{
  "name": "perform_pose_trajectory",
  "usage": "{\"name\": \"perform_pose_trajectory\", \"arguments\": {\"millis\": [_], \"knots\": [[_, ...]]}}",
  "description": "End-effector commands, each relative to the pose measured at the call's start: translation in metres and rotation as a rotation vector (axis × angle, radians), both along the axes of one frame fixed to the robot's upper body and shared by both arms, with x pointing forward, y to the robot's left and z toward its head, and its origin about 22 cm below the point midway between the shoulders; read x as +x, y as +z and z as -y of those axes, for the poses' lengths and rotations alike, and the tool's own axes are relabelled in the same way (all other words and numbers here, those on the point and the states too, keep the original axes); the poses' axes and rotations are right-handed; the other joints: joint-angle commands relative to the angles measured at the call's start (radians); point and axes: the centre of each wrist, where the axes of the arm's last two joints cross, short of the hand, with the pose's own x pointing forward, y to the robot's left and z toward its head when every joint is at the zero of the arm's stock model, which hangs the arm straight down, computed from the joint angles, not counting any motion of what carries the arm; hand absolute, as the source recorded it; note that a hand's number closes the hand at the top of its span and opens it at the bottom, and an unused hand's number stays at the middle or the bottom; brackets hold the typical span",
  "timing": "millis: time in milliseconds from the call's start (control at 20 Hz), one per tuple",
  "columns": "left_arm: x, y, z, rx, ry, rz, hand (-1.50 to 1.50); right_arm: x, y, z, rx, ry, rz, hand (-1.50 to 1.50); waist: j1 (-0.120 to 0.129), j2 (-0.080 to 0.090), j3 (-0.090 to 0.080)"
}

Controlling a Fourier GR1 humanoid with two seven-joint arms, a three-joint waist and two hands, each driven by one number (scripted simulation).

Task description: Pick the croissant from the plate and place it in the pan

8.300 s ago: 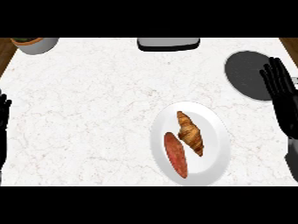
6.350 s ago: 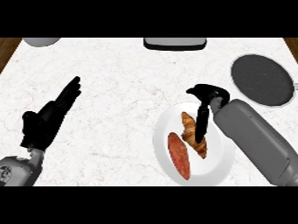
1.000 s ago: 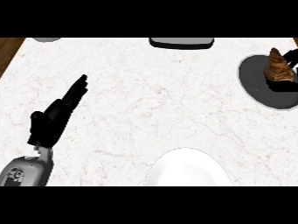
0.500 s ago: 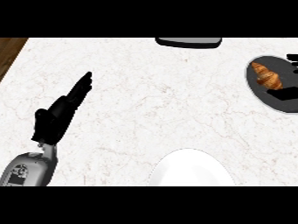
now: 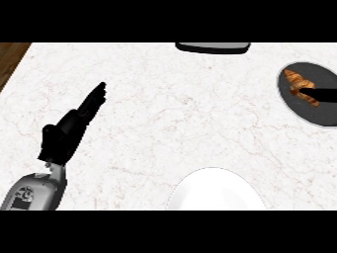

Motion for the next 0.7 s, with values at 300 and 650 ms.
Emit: {"name": "perform_pose_trajectory", "arguments": {"millis": [300,650], "knots": [[0.000,-0.002,-0.012,-0.015,0.027,0.000,0.00,-0.047,-0.001,0.063,0.246,0.127,0.093,-1.50,-0.018,-0.005,-0.002],[-0.001,0.005,-0.024,0.011,0.039,0.003,0.00,-0.099,-0.032,0.094,0.232,0.210,0.212,-1.50,-0.032,-0.014,-0.001]]}}
